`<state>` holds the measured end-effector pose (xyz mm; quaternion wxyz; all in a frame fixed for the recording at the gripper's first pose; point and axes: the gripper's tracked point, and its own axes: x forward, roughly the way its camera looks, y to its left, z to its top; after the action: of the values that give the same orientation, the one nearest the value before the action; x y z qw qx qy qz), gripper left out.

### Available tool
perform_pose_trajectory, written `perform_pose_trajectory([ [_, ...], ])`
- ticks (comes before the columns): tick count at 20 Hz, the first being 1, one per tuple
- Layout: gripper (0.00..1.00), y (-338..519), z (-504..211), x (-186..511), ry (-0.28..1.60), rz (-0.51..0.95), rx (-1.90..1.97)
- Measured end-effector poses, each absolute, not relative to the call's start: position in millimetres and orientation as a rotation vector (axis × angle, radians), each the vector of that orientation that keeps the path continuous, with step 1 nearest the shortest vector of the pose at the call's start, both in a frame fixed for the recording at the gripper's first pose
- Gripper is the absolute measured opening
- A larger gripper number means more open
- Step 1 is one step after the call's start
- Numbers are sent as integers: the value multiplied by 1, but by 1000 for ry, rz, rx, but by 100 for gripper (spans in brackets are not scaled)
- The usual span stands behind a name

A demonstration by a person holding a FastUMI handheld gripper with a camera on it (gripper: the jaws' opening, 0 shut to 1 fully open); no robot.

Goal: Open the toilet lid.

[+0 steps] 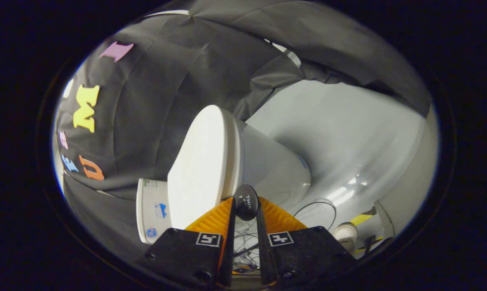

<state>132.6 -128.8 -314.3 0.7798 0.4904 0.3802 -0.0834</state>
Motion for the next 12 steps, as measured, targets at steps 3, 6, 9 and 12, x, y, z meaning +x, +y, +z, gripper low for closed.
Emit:
perform_pose_trajectory([
  [3,21,-133,-315,133,800,-192,1117],
  [6,17,-134,-315,135,783,-207,1163],
  [9,16,-132,-314,140,784,-221,1188],
  [12,13,-130,-312,140,787,-248,1144],
])
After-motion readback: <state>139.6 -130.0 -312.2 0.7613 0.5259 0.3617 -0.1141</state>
